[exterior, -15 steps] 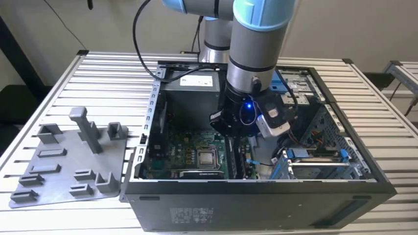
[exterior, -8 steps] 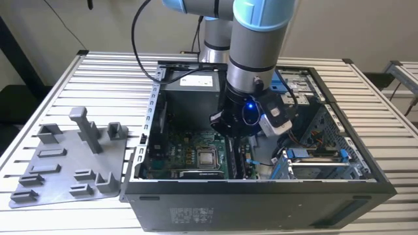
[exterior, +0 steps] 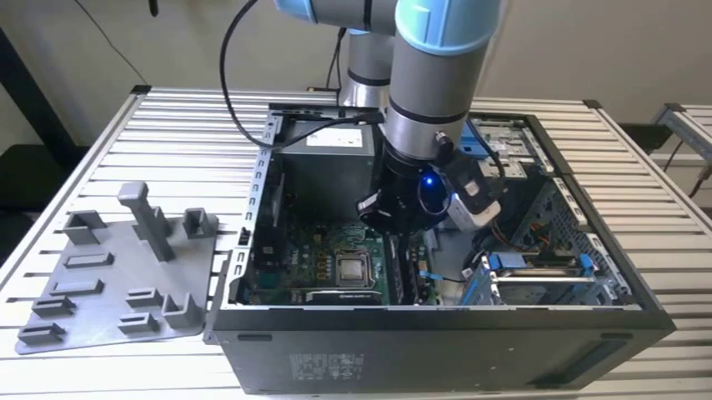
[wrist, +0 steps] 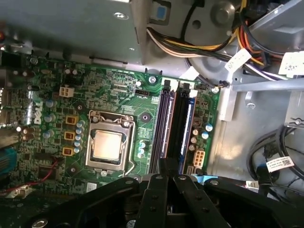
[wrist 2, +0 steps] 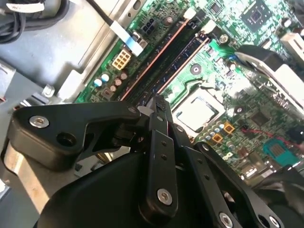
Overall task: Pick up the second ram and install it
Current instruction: 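Press down the second ram until it locks into place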
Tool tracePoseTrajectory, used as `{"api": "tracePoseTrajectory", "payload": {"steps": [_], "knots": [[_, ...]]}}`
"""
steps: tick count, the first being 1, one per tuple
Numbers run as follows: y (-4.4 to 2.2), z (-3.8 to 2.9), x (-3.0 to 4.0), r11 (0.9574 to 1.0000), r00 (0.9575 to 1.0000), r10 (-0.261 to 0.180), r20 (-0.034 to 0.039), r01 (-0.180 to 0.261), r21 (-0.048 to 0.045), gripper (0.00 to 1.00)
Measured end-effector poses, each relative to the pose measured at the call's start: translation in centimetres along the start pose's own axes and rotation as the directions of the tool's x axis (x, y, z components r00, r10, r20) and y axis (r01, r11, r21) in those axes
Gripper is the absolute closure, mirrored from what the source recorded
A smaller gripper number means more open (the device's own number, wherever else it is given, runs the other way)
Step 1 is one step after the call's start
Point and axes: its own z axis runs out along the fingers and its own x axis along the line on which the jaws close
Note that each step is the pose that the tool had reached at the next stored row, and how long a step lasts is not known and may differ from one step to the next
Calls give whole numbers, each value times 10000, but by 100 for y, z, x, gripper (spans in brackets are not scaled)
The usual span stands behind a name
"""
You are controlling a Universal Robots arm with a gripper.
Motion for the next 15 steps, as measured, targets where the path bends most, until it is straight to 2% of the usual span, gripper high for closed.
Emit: {"api": "tracePoseTrajectory", "payload": {"steps": [3, 6, 12, 15], "knots": [[1, 4, 0, 9985, 9985, -539, 17, 539, -18, 89], [0, 4, 1, 9942, 9942, -1071, 24, 1071, -33, 89], [0, 5, 1, 9803, 9803, -1973, 38, 1973, -62, 89], [0, 5, 0, 9695, 9695, -2449, 46, 2449, -76, 89]]}}
